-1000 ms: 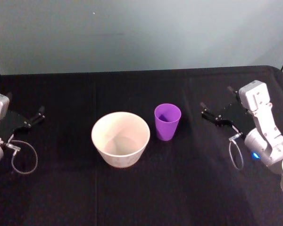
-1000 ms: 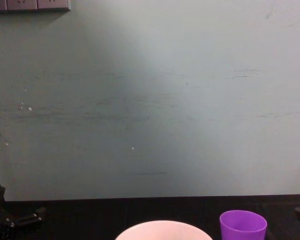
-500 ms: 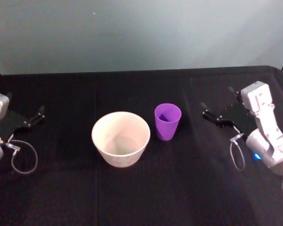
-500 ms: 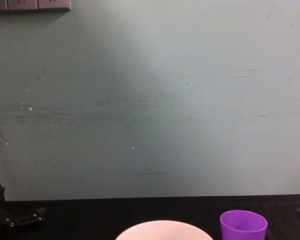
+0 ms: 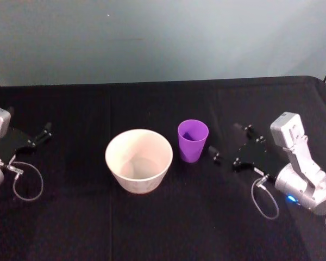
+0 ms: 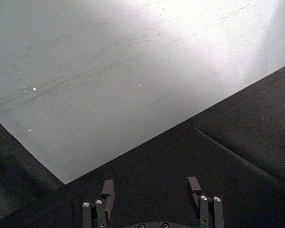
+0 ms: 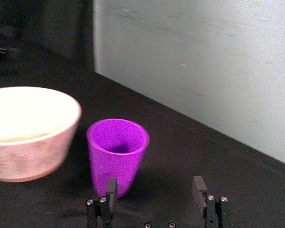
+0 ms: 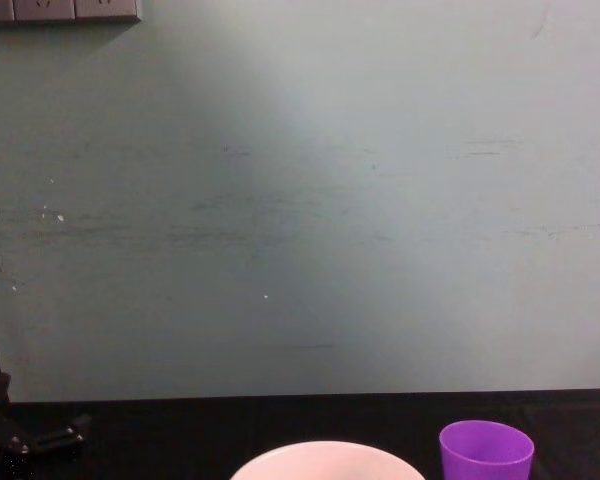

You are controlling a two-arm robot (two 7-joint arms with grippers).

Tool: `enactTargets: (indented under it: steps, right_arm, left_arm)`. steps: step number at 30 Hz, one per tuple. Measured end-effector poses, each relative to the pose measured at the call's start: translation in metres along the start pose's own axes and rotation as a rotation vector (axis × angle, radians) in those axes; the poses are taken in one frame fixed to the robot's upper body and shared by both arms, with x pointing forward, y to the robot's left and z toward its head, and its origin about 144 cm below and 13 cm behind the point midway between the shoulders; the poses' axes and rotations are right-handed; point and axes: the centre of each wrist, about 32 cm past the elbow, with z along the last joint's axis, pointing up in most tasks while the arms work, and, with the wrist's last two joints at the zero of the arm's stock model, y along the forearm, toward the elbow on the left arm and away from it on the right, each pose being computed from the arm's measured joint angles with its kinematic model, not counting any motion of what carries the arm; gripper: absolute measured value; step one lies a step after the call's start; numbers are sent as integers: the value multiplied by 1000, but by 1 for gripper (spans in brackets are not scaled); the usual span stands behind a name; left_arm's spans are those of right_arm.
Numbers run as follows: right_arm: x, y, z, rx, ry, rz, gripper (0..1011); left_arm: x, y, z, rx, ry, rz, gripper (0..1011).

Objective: Pick up the cup and pour the mung beans from the cup into the bowl.

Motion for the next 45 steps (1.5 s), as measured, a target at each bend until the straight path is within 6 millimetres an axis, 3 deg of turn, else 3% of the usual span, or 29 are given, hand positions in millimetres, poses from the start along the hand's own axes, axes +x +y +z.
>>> enactTargets:
  steps: [13,26,45]
  right_arm:
    - [2,3,-6,50,67,153,1004]
    - [6,21,-10,36,185,165,1004]
    - [8,44,-11,67,170,188,1004]
  left_arm:
    - [0,0,0,0,0,0,1000]
    - [0,0,0,0,0,0,1000]
    - [0,0,0,0,0,0,1000]
